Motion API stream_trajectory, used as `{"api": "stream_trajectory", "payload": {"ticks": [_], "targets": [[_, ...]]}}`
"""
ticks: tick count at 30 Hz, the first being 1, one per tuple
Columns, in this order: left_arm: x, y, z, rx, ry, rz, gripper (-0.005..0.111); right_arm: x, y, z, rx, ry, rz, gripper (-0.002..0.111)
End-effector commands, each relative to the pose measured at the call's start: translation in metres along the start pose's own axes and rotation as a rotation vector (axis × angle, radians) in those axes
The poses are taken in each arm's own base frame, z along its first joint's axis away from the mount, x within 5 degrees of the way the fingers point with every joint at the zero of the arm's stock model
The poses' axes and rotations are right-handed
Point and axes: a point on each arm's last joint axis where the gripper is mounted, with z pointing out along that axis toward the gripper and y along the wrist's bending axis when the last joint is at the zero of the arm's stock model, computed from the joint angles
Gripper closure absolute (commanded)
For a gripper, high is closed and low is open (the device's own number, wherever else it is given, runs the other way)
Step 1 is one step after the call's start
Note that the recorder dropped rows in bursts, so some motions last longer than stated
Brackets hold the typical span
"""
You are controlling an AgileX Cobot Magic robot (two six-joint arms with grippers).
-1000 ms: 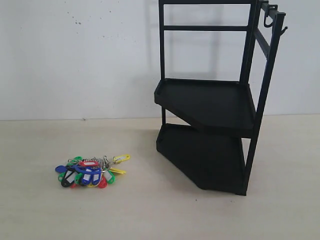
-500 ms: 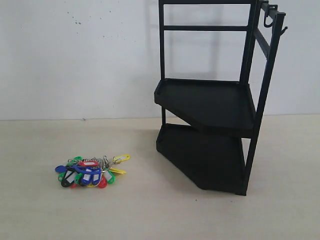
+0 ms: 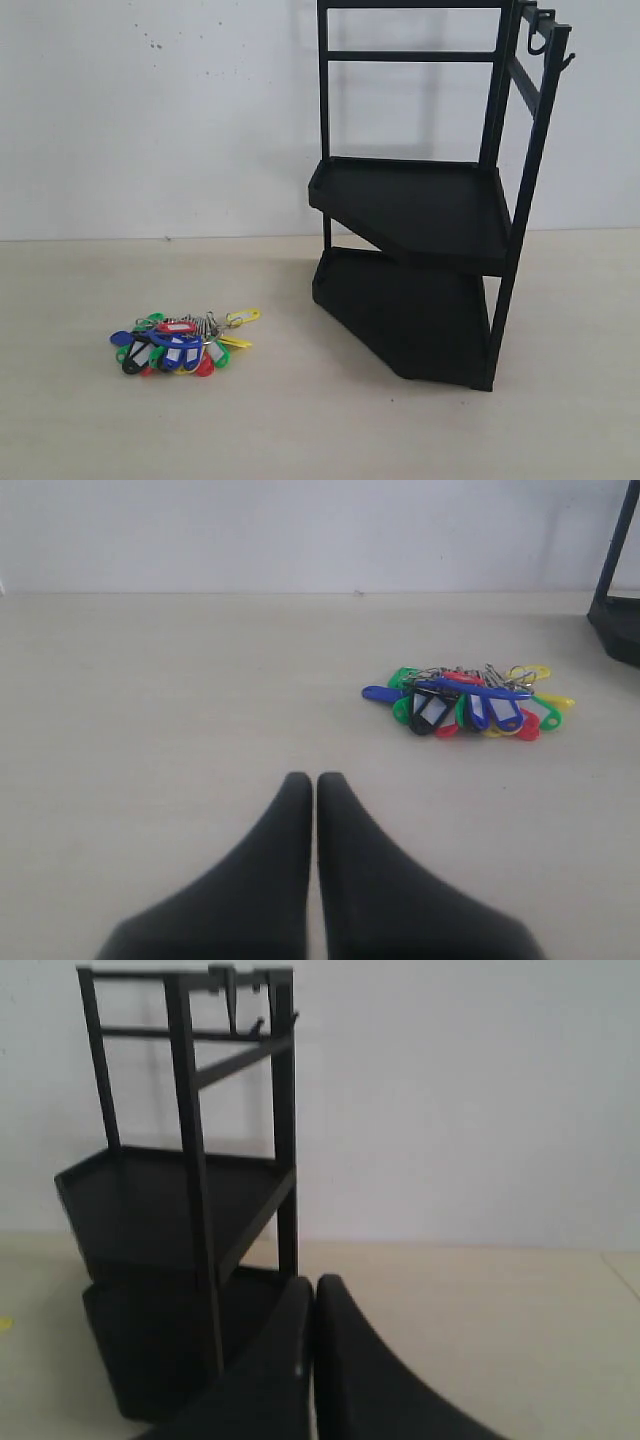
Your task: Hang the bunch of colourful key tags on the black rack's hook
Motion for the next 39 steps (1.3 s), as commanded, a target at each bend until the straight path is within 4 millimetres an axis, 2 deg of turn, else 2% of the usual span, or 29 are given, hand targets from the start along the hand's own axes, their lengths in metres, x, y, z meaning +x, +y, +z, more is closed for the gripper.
{"api": "stream_trajectory", "payload": {"ticks": [1,11,17,20,26,29,33,39], "targets": [[-0.002,0.000,0.000,-0.001,-0.019,-0.018,0.102,-0.003,-0.001,0.012,0.005,0.040,-0.001,0.109],[-0.002,0.000,0.000,-0.001,-0.019,-0.018,0.102,-0.011,-0.002,0.013,0.017,-0.053,0.008,0.109],[-0.002,0.000,0.000,-0.001,-0.019,-0.018,0.102,-0.010,-0.002,0.015,0.017,-0.038,0.008,0.109],[-0.002,0.000,0.000,-0.001,-0.019,-0.018,0.102,-0.006,-0.002,0.023,0.016,0.013,-0.014,0.109],[-0.002,0.000,0.000,-0.001,-0.019,-0.018,0.102,0.012,-0.002,0.052,-0.004,0.233,-0.078,0.109],[-0.002,0.000,0.000,-0.001,-0.019,-0.018,0.102,0.011,0.000,0.066,-0.038,0.322,-0.081,0.109],[-0.002,0.000,0.000,-0.001,-0.019,-0.018,0.102,0.001,0.017,0.083,-0.185,0.379,-0.161,0.109],[-0.002,0.000,0.000,-0.001,-0.019,-0.018,0.102,-0.004,0.069,0.102,-0.479,0.363,-0.336,0.109]]}}
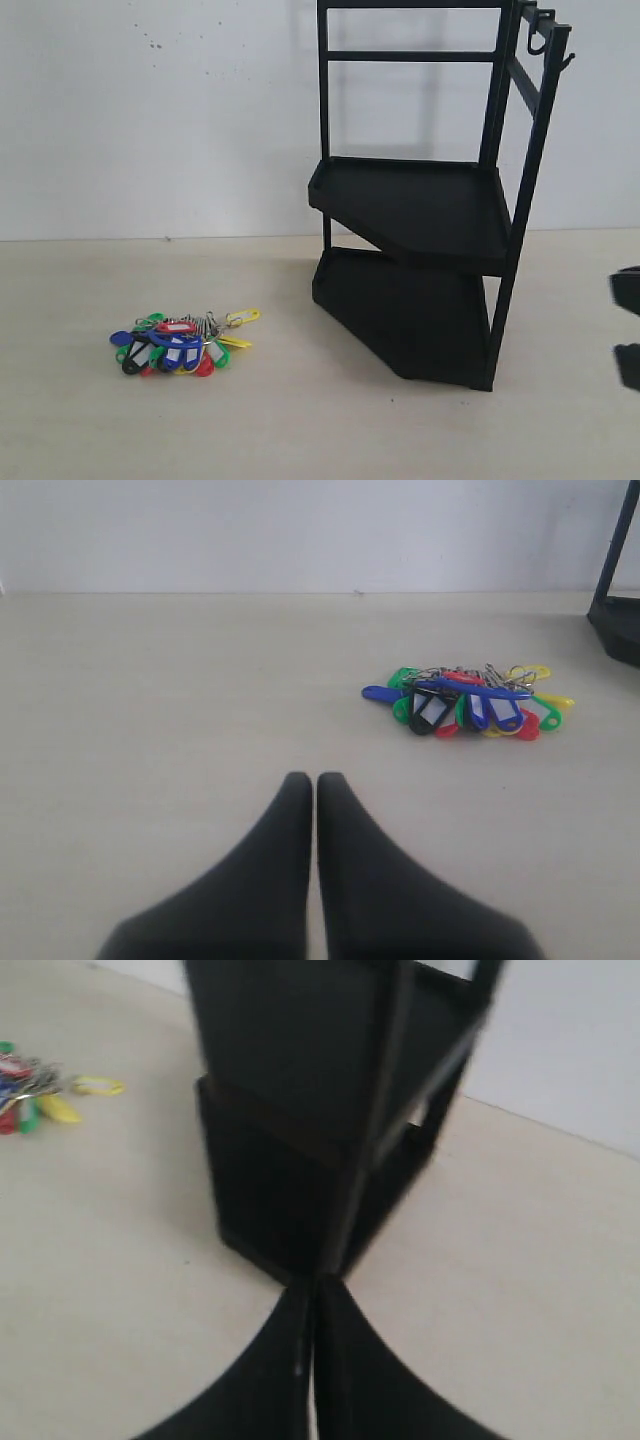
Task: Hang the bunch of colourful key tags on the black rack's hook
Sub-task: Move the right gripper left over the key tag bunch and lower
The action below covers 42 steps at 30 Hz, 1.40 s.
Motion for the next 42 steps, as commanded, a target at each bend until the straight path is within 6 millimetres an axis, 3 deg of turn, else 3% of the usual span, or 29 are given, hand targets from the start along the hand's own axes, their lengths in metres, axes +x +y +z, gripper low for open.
{"api": "stream_trajectory", "payload": {"ticks": [1,7,14,20,26,29,31,33,34,35,36,39,42], "targets": [[-0.002,0.000,0.000,-0.001,-0.019,-0.018,0.102,-0.018,0.035,0.020,-0.172,-0.032,-0.144,0.109],[-0.002,0.000,0.000,-0.001,-0.019,-0.018,0.102,-0.042,0.087,0.053,-0.364,-0.010,-0.264,0.109],[-0.002,0.000,0.000,-0.001,-0.019,-0.018,0.102,-0.069,0.123,0.108,-0.515,0.198,-0.331,0.109],[-0.002,0.000,0.000,-0.001,-0.019,-0.018,0.102,-0.084,0.147,0.155,-0.527,0.234,-0.467,0.109],[-0.002,0.000,0.000,-0.001,-0.019,-0.018,0.102,-0.094,0.195,0.181,-0.552,0.204,-0.694,0.109],[-0.002,0.000,0.000,-0.001,-0.019,-0.018,0.102,-0.098,0.222,0.198,-0.560,0.198,-0.684,0.108],[-0.002,0.000,0.000,-0.001,-0.019,-0.018,0.102,-0.100,0.232,0.214,-0.563,0.205,-0.679,0.101],[-0.002,0.000,0.000,-0.001,-0.019,-0.018,0.102,-0.101,0.239,0.230,-0.557,0.196,-0.690,0.082],[-0.002,0.000,0.000,-0.001,-0.019,-0.018,0.102,-0.101,0.244,0.241,-0.543,0.191,-0.704,0.063],[-0.002,0.000,0.000,-0.001,-0.019,-0.018,0.102,-0.100,0.246,0.247,-0.534,0.191,-0.706,0.058],[-0.002,0.000,0.000,-0.001,-0.019,-0.018,0.102,-0.100,0.249,0.259,-0.500,0.189,-0.703,0.058],[-0.002,0.000,0.000,-0.001,-0.019,-0.018,0.102,-0.097,0.255,0.285,-0.447,0.187,-0.761,0.075],[-0.002,0.000,0.000,-0.001,-0.019,-0.018,0.102,-0.091,0.256,0.305,-0.400,0.228,-0.795,0.075]]}}
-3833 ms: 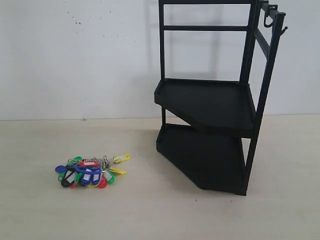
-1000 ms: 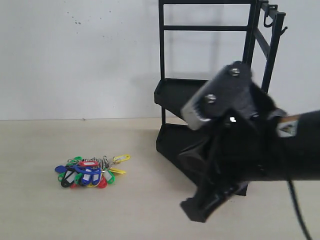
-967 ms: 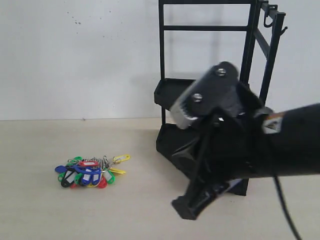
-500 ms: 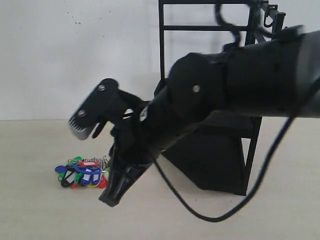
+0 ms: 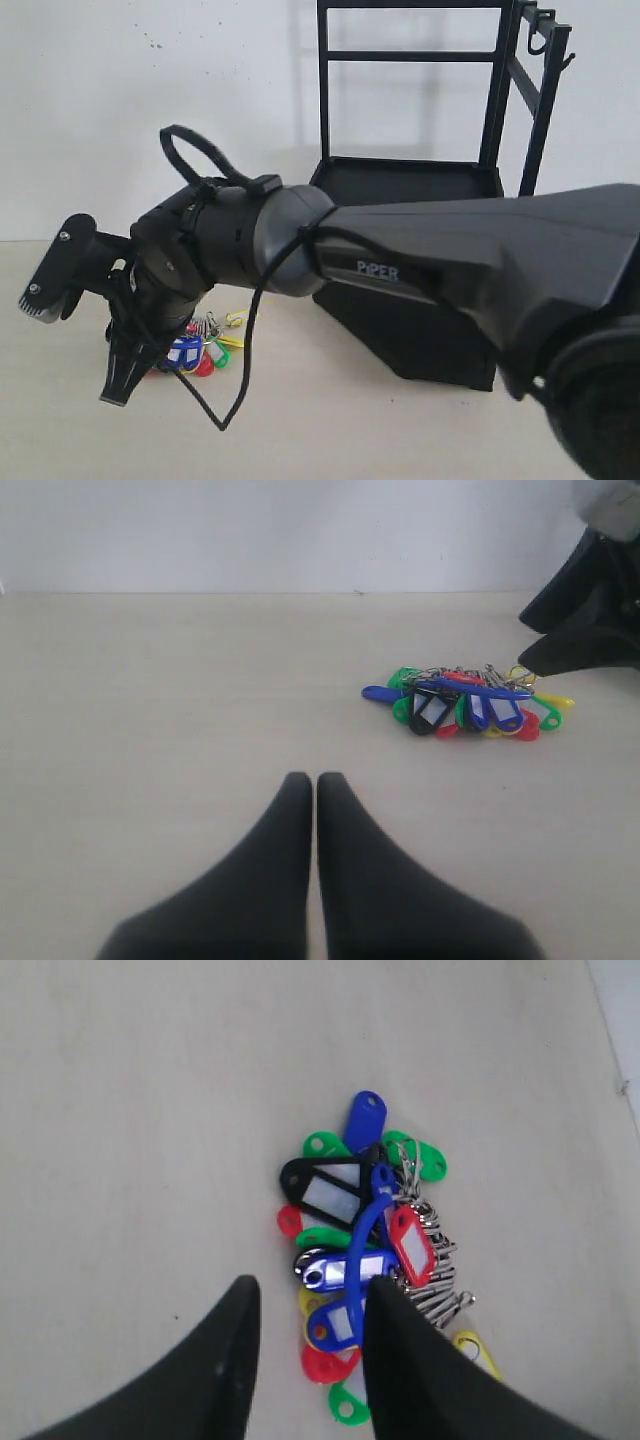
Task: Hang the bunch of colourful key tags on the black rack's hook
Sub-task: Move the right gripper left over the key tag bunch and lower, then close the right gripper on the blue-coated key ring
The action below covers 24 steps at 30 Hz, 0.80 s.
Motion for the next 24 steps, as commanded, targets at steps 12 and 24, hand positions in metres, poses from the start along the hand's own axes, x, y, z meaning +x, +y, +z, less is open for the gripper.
{"api": "stream_trajectory", "payload": {"ticks": [12,24], "targets": [[-0.002,0.000,0.000,-0.001,-0.019,-0.018,0.102,0.028,-0.026,0.046,0.076,0.074,0.068,0.056],[-0.002,0.000,0.000,-0.001,-0.019,-0.018,0.102,0.033,-0.020,0.064,0.078,0.033,0.067,0.056]]}}
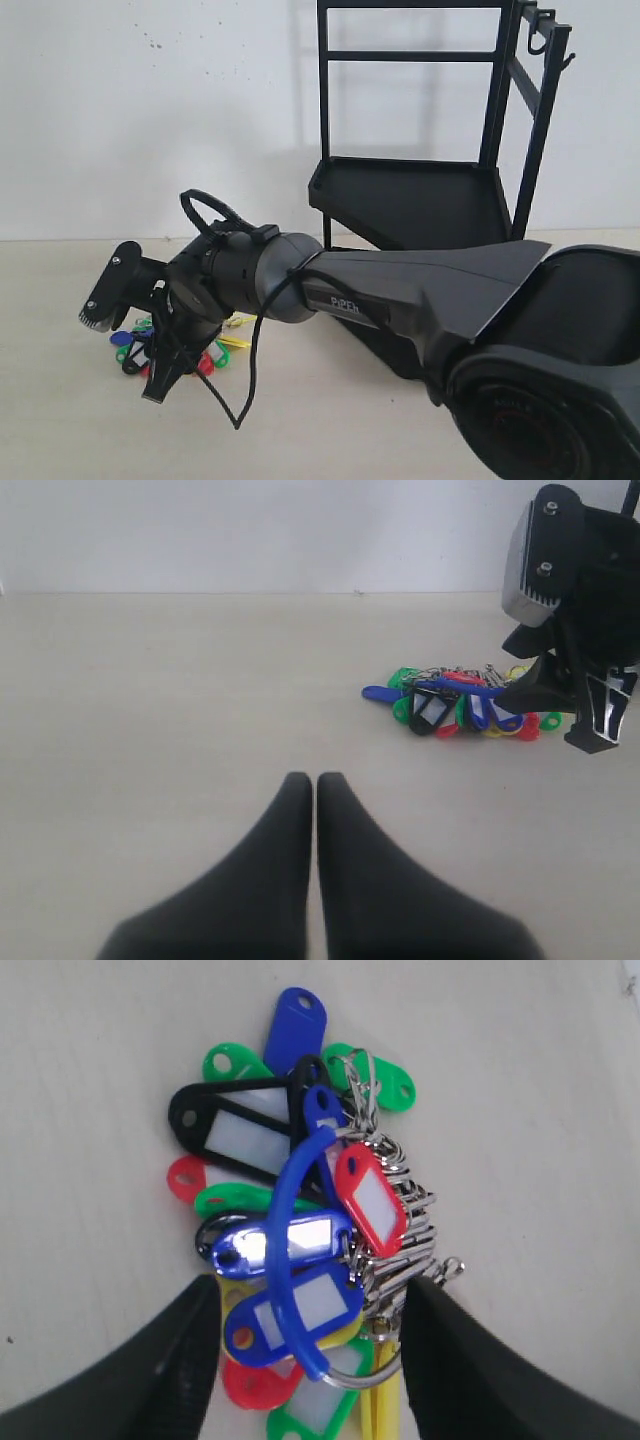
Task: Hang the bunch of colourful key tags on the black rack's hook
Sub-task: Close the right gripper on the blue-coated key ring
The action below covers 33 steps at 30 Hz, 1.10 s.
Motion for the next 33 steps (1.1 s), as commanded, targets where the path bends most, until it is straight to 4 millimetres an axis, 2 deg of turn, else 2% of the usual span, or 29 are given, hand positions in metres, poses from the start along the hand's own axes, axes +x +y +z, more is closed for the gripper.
{"api": "stream_trajectory", "payload": {"ticks": [1,9,15,21,33], "targets": [[-0.002,0.000,0.000,-0.001,-0.019,-0.018,0.102,-0.002,-0.002,0.003,0.012,-0.039,0.016,0.056],[-0.002,0.000,0.000,-0.001,-0.019,-0.018,0.102,0.004,0.005,0.017,0.003,-0.041,0.018,0.056],[-0.002,0.000,0.000,-0.001,-0.019,-0.018,0.102,0.010,-0.008,0.019,0.018,-0.062,0.061,0.056],[-0.002,0.000,0.000,-0.001,-0.019,-0.018,0.102,0.017,-0.014,0.022,0.010,-0.057,0.111,0.075],[-0.002,0.000,0.000,-0.001,-0.019,-0.018,0.102,0.018,-0.012,0.030,0.016,-0.104,0.125,0.075]]}}
